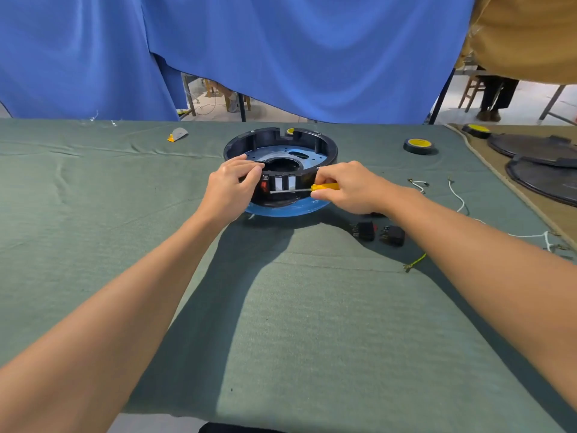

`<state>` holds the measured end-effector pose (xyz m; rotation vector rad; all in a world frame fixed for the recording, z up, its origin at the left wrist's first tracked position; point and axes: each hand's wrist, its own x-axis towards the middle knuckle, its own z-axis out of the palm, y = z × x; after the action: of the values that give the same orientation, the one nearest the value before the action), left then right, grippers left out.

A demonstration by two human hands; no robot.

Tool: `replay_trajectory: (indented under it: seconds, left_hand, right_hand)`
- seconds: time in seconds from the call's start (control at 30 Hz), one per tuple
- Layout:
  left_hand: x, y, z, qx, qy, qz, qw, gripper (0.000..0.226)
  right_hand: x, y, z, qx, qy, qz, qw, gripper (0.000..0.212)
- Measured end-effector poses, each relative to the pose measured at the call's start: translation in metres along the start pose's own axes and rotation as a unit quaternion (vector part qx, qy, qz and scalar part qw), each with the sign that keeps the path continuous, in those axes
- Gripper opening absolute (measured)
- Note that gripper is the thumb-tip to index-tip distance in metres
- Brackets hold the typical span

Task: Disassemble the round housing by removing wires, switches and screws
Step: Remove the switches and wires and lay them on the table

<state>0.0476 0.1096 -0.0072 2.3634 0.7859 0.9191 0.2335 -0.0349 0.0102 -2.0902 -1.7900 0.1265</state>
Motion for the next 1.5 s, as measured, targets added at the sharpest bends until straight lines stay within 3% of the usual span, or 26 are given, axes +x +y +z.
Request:
replay_trajectory:
  seconds: [0.23, 0.43, 0.57, 0.8, 0.97, 1.13, 1.33, 1.5]
  left_hand:
    - [-0.001, 0.004, -0.004, 0.031, -0.013, 0.004, 0.999, 0.035]
    - [0.003, -0.005, -0.027, 0.095, -0.141, 0.033, 0.985, 0.045]
    - [0.010, -0.013, -0.041, 0.161, -0.173, 0.055, 0.970, 0.045]
    - [0.013, -0.021, -0.039, 0.206, -0.166, 0.122, 0.957, 0.053]
    - [0.004, -0.012, -0.033, 0.234, -0.126, 0.156, 0.951, 0.049]
    - [-0.009, 0.013, -0.024, 0.351, -0.081, 0.193, 0.913, 0.038]
    - [-0.010, 0.030, -0.026, 0.295, -0.140, 0.139, 0.935, 0.028]
    - [-0.004, 0.045, -0.013, 0.328, -0.149, 0.131, 0.924, 0.033]
  right_hand:
    - [0.000, 0.001, -0.003, 0.026, -0.030, 0.011, 0.999, 0.015]
    - [-0.020, -0.012, 0.010, -0.044, 0.029, 0.057, 0.997, 0.018]
    - [-0.040, -0.026, 0.014, -0.046, 0.041, 0.105, 0.993, 0.025]
    - [-0.048, -0.040, 0.013, 0.010, 0.083, 0.169, 0.982, 0.030]
    - [-0.042, -0.044, 0.017, -0.010, 0.111, 0.206, 0.972, 0.038]
    - [-0.039, -0.046, 0.024, 0.019, 0.133, 0.243, 0.961, 0.041]
    - [-0.047, -0.052, 0.026, 0.032, 0.139, 0.230, 0.963, 0.036]
    - [-0.056, -0.062, 0.030, 0.052, 0.155, 0.241, 0.957, 0.033]
